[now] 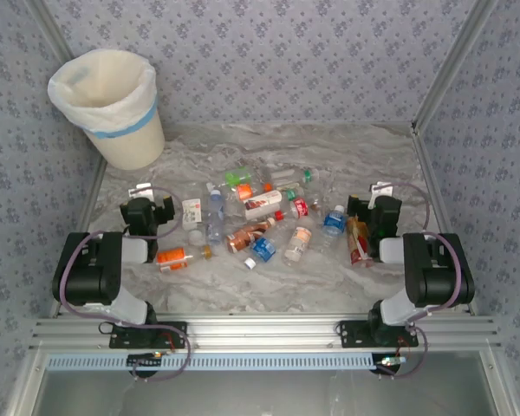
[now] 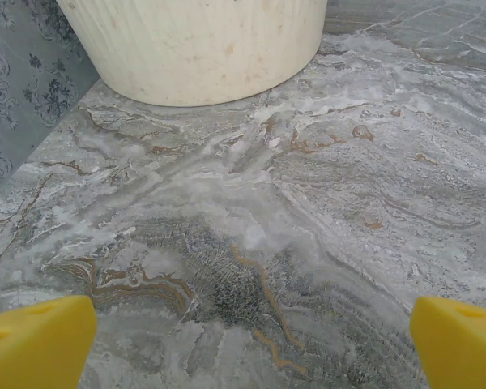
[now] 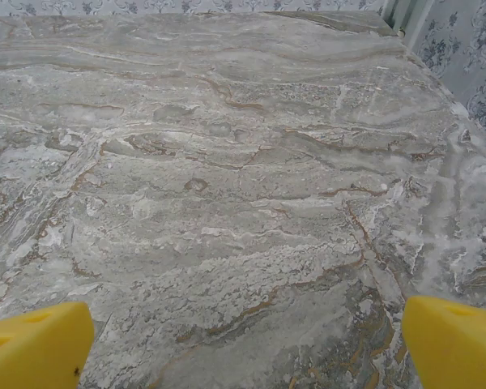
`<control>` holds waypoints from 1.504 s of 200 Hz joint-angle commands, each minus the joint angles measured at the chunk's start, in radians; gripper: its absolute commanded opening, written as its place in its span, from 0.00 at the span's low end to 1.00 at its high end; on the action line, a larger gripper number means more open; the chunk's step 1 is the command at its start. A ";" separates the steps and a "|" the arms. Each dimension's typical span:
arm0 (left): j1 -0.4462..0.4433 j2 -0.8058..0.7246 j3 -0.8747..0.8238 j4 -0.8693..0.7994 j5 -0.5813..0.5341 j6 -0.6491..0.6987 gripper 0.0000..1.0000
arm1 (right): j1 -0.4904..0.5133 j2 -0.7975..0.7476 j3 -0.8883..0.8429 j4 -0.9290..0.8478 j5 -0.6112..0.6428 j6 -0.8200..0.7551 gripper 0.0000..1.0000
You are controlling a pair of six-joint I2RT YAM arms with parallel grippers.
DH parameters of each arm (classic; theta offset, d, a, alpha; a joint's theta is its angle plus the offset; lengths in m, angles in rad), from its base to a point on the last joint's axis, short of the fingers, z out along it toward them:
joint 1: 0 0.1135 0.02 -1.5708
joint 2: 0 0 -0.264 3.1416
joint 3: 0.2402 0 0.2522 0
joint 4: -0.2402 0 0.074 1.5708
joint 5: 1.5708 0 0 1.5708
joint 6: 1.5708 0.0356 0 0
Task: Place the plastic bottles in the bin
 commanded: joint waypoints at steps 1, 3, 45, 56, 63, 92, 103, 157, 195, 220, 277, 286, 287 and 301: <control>-0.003 -0.013 0.004 0.036 -0.015 -0.009 0.99 | 0.005 -0.003 -0.006 0.020 0.016 0.004 1.00; -0.005 -0.012 0.004 0.036 -0.014 -0.008 1.00 | 0.004 -0.002 -0.006 0.021 0.017 0.004 1.00; -0.004 -0.012 0.005 0.036 -0.014 -0.009 0.99 | 0.004 -0.002 -0.006 0.022 0.016 0.004 1.00; -0.003 -0.013 0.005 0.036 -0.011 -0.009 0.99 | 0.005 -0.002 -0.006 0.021 0.016 0.004 1.00; 0.000 -0.013 0.005 0.034 -0.004 -0.011 0.99 | 0.004 -0.003 -0.006 0.021 0.015 0.004 1.00; 0.000 -0.012 0.005 0.034 -0.003 -0.011 0.99 | 0.004 -0.003 -0.006 0.020 0.016 0.004 1.00; 0.000 -0.013 0.005 0.033 -0.003 -0.011 0.99 | 0.005 -0.002 -0.006 0.021 0.014 0.005 1.00; 0.000 -0.011 0.005 0.035 -0.005 -0.010 1.00 | 0.002 -0.002 -0.006 0.022 0.015 0.004 1.00; 0.002 -0.052 0.042 -0.062 0.064 0.016 0.99 | -0.008 -0.048 -0.006 -0.011 0.002 0.015 1.00; -0.012 -0.151 0.125 -0.301 0.071 0.018 1.00 | -0.006 -0.174 0.043 -0.192 -0.006 0.005 1.00; -0.095 -0.380 0.204 -0.653 -0.017 -0.194 0.99 | 0.033 -0.361 0.192 -0.581 -0.026 0.206 1.00; -0.120 -0.419 0.209 -0.698 -0.005 -0.252 0.99 | 0.043 -0.362 0.230 -0.674 -0.036 0.264 1.00; -0.121 -0.424 0.210 -0.704 -0.002 -0.258 0.99 | 0.044 -0.362 0.235 -0.684 -0.039 0.270 1.00; -0.159 -0.480 0.213 -0.764 0.059 -0.351 0.99 | 0.052 -0.353 0.287 -0.831 -0.054 0.362 1.00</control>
